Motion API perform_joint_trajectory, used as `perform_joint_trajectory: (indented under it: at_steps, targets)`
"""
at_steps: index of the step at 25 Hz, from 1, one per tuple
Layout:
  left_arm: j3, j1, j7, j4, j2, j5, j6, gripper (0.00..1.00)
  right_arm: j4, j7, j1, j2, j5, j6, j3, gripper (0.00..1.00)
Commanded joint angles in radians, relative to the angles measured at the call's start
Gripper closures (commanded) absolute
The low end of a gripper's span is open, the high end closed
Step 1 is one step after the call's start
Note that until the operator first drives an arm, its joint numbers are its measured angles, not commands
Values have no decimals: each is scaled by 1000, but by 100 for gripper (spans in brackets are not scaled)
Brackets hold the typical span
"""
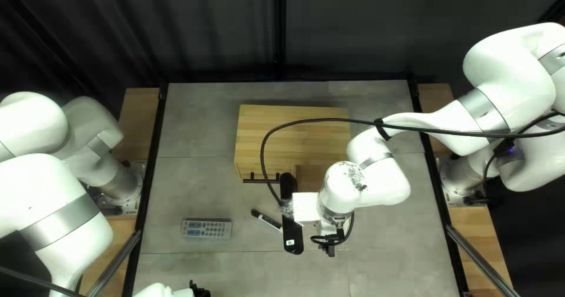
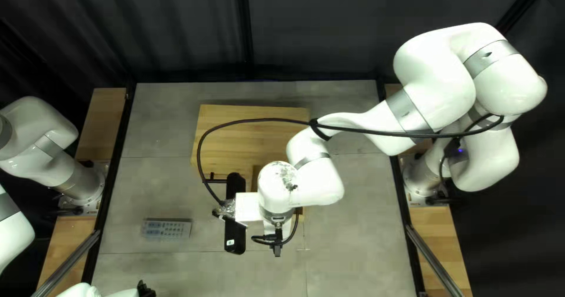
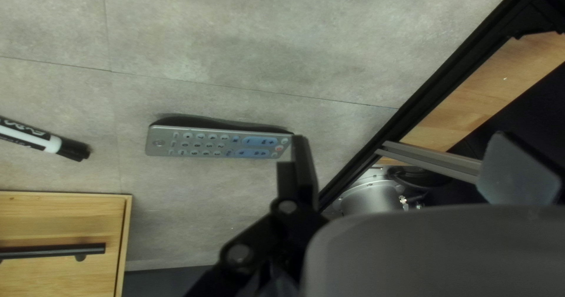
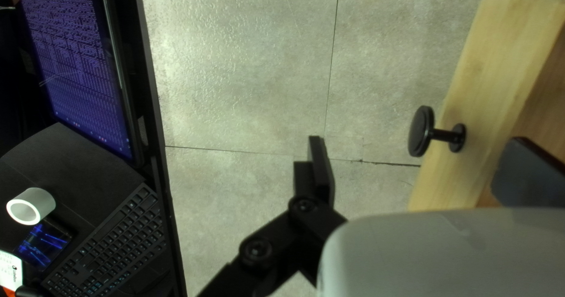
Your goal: Open drawers and place objects into drawer and close
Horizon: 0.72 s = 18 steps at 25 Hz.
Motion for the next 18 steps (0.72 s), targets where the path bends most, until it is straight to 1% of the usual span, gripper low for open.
perform_joint_trajectory:
  at_steps: [1, 3, 5, 6, 7, 8, 9, 11, 12, 13, 14, 16, 18]
  targets:
    - [0, 0, 0, 0, 0, 0, 0, 0, 50, 5, -19, -89, 0, 149, -18, 0]
    - [0, 0, 0, 0, 0, 0, 0, 0, 57, 11, -28, -126, 0, 200, -26, 0]
    - [0, 0, 0, 0, 0, 0, 0, 0, 16, 2, -48, -206, 15, 249, -51, 0]
    - [0, 0, 0, 0, 0, 0, 0, 0, 4, 3, -52, -223, 20, 257, -57, 0]
    - [0, 0, 0, 0, 0, 0, 0, 0, -38, -6, -65, -279, 39, 284, -80, 0]
    - [0, 0, 0, 0, 0, 0, 0, 0, -55, -5, -71, -301, 48, 300, -90, 0]
    - [0, 0, 0, 0, 0, 0, 0, 0, -86, 6, -85, -347, 72, 349, -113, 0]
    - [0, 0, 0, 0, 0, 0, 0, 0, -120, 32, -97, -393, 97, 395, -132, 0]
    - [0, 0, 0, 0, 0, 0, 0, 0, -161, 54, -99, -440, 119, 418, -139, 0]
    - [0, 0, 0, 0, 0, 0, 0, 0, -172, 65, -100, -452, 127, 426, -141, 0]
    - [0, 0, 0, 0, 0, 0, 0, 0, -210, 94, -94, -492, 145, 441, -133, 0]
    - [0, 0, 0, 0, 0, 0, 0, 0, -232, 135, -81, -512, 160, 447, -111, 0]
    - [0, 0, 0, 0, 0, 0, 0, 0, -235, 193, -54, -501, 165, 436, -59, 0]
